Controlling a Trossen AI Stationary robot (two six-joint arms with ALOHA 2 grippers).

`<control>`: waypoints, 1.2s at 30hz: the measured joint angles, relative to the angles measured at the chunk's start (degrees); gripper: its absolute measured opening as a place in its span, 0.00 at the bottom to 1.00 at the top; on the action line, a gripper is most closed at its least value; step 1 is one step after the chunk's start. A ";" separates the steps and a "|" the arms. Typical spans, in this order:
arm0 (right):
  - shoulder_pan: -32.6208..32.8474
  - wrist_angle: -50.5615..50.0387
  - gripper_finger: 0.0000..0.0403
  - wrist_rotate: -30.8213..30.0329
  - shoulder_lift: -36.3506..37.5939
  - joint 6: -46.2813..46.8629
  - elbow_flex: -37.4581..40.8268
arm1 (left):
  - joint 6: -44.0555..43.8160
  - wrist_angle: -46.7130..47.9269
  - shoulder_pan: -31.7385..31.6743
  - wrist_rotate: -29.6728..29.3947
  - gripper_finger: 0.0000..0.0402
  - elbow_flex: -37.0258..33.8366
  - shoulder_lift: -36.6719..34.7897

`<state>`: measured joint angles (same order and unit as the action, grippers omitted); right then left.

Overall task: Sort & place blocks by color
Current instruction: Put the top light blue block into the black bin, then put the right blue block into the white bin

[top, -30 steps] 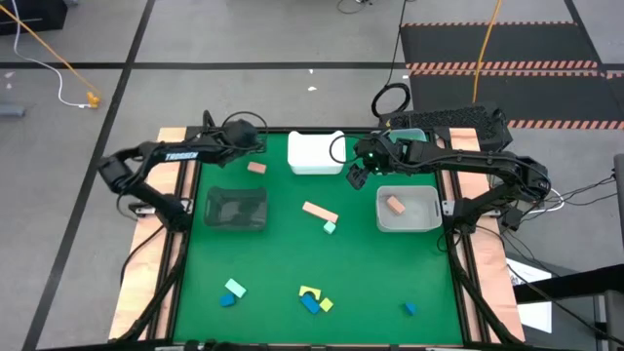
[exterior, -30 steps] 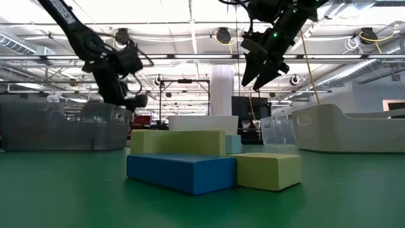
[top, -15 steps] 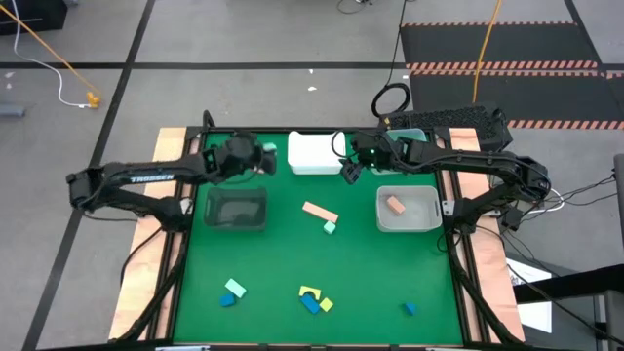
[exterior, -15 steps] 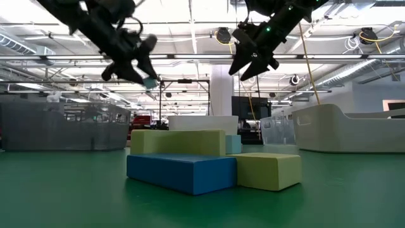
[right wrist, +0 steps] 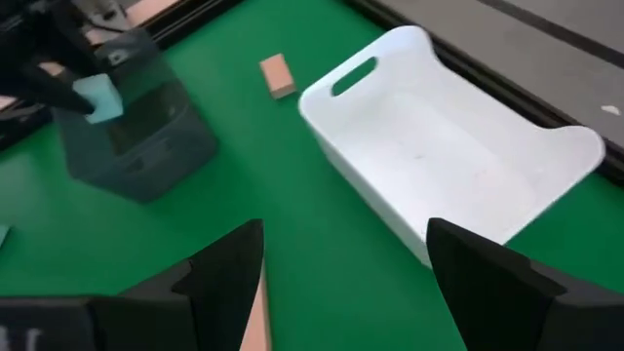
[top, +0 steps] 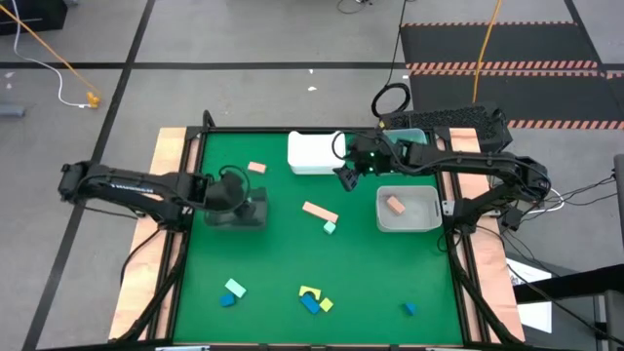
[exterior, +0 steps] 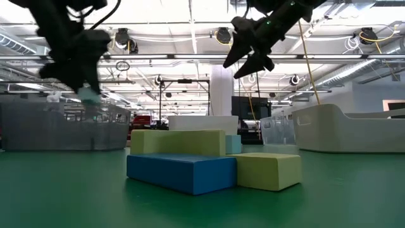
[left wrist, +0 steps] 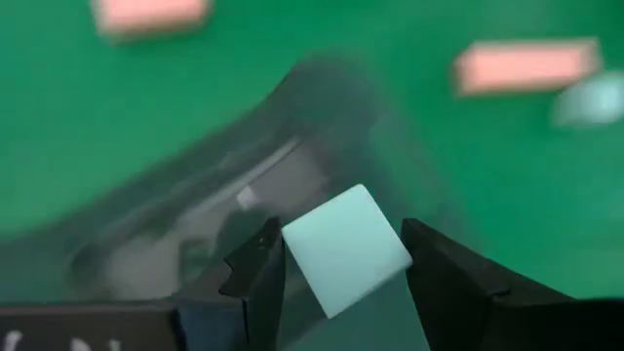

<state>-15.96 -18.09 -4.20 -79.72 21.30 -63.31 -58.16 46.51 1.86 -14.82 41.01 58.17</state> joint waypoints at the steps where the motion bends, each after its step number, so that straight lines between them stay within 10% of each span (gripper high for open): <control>1: 0.56 -0.05 0.69 0.21 0.00 -0.56 0.00 | -1.39 2.14 0.71 0.00 0.44 -0.03 0.08; 16: 9.39 -12.16 0.69 9.93 0.00 10.57 0.00 | -3.49 9.40 1.43 -0.24 0.60 -0.04 0.46; 28: 27.03 -25.56 0.69 32.13 0.00 52.28 0.00 | 2.62 9.98 1.20 -0.63 0.61 -0.04 0.31; 36: 37.98 -25.40 0.69 34.34 0.00 70.13 1.48 | 1.37 9.74 1.06 -0.69 0.61 -0.04 0.31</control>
<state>22.02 -43.48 30.14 -79.72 91.44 -61.83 -56.79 56.24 2.92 -15.51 40.97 58.48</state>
